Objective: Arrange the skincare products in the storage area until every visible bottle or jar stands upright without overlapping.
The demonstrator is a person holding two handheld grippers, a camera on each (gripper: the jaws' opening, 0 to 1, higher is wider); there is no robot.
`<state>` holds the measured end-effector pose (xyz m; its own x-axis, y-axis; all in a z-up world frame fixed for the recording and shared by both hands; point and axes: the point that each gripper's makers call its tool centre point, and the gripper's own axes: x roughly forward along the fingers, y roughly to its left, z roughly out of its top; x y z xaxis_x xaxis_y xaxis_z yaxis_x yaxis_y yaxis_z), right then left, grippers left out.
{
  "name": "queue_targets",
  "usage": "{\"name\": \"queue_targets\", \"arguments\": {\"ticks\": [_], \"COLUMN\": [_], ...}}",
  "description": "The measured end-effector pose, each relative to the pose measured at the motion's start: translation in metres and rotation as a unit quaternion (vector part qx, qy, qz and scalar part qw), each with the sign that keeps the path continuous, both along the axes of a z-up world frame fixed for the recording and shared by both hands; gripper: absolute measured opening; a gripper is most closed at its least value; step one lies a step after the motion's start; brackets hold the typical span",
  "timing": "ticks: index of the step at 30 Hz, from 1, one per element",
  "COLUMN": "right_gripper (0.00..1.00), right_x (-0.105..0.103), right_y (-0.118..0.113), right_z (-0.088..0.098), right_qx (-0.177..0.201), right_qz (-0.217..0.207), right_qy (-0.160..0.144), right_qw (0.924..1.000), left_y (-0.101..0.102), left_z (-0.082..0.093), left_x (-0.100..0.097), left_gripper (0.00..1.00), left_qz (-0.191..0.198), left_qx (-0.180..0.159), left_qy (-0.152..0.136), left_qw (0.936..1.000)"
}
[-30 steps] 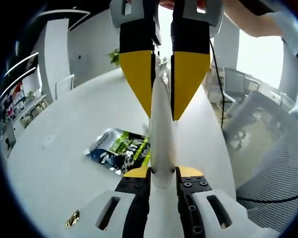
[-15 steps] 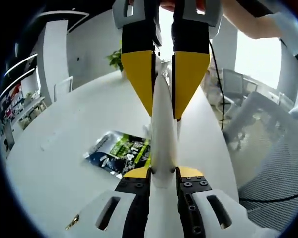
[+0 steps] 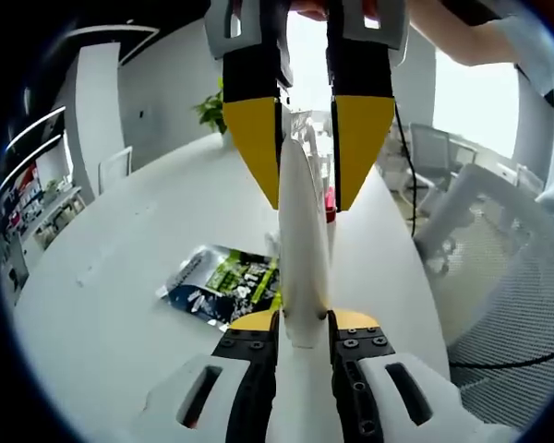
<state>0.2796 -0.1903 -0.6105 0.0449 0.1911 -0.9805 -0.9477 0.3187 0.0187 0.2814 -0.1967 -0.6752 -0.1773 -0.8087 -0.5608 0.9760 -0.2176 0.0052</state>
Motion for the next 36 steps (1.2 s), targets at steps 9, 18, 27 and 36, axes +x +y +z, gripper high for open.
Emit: {"name": "queue_targets", "arguments": {"ticks": [9, 18, 27, 36], "right_gripper": [0.29, 0.51, 0.64, 0.75], "right_x": [0.004, 0.006, 0.008, -0.001], "right_y": [0.002, -0.006, -0.015, -0.018], "right_z": [0.000, 0.002, 0.008, 0.020], "right_qx": [0.019, 0.039, 0.063, 0.091], "right_qz": [-0.005, -0.030, -0.083, -0.111], "right_qy": [-0.017, -0.043, -0.073, -0.110], "right_qw": [0.9997, 0.9979, 0.9919, 0.9835], "left_y": [0.011, 0.027, 0.040, 0.052], "left_z": [0.001, 0.013, 0.030, 0.059], "left_x": [0.001, 0.004, 0.009, 0.005], "left_gripper": [0.22, 0.29, 0.36, 0.47], "left_qz": [0.013, 0.038, 0.074, 0.088], "left_qx": [0.012, 0.019, 0.006, -0.009], "left_qy": [0.007, 0.000, -0.011, -0.013], "left_qw": [0.9998, 0.9991, 0.9972, 0.9959]}}
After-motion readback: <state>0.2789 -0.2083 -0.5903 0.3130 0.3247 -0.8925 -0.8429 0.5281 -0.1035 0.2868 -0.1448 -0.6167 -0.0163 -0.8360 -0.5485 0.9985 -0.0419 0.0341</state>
